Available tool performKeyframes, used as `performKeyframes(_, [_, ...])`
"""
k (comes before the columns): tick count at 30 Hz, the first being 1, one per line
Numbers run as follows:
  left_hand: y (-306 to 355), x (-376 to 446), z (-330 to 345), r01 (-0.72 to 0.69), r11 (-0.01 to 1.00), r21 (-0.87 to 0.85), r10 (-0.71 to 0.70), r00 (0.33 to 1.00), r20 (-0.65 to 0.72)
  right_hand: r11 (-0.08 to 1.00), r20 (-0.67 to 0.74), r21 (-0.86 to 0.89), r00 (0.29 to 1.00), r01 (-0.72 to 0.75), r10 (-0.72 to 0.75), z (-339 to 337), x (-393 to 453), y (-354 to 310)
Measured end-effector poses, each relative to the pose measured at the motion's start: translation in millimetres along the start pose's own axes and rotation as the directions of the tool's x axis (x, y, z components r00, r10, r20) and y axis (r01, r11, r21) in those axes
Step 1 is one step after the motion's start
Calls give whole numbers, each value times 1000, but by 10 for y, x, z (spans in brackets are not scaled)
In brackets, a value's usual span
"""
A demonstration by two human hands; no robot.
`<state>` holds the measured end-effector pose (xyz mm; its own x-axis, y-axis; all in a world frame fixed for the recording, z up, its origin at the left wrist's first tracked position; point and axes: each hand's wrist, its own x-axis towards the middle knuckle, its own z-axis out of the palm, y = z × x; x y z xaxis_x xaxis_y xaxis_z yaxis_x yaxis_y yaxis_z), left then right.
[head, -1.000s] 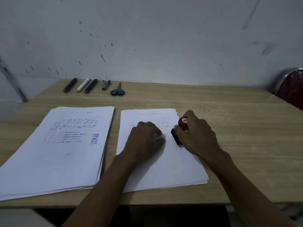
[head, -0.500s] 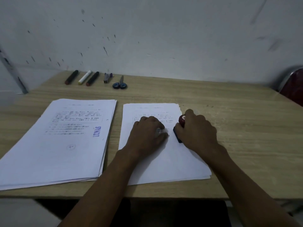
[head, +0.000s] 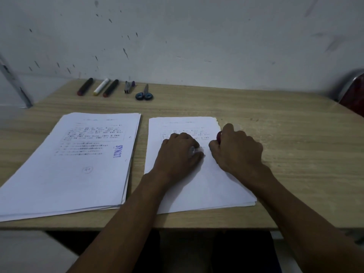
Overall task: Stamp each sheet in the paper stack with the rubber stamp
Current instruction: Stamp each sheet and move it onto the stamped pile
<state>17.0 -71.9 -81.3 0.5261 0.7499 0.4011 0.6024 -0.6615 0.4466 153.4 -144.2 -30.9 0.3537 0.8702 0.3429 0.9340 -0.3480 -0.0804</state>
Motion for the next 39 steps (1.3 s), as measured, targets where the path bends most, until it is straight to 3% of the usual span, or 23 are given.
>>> performKeyframes(19, [-1, -44, 9, 16, 1000, 6, -16, 1000, -18, 999, 13, 54, 1000, 0, -1, 1, 5, 38])
performKeyframes(23, [18, -47, -16, 7, 1000, 23, -6, 1000, -3, 933, 127, 349, 991, -93, 51, -38, 68, 182])
performKeyframes(25, [17, -46, -24, 0, 1000, 26, -1, 1000, 8, 825, 99, 540, 986, -166, 133, -35, 119, 328])
performKeyframes(27, [4, -41, -31, 4, 1000, 20, -4, 1000, 22, 761, 60, 611, 971, -219, 231, -58, 167, 487])
performKeyframes(32, [9, -35, -29, 8, 1000, 3, -8, 1000, 12, 740, -7, 587, 912, -327, 409, -107, 264, 894])
performKeyframes(39, [6, -26, -7, -3, 1000, 8, 3, 1000, -11, 798, -27, 514, 923, -316, 383, -113, 299, 942])
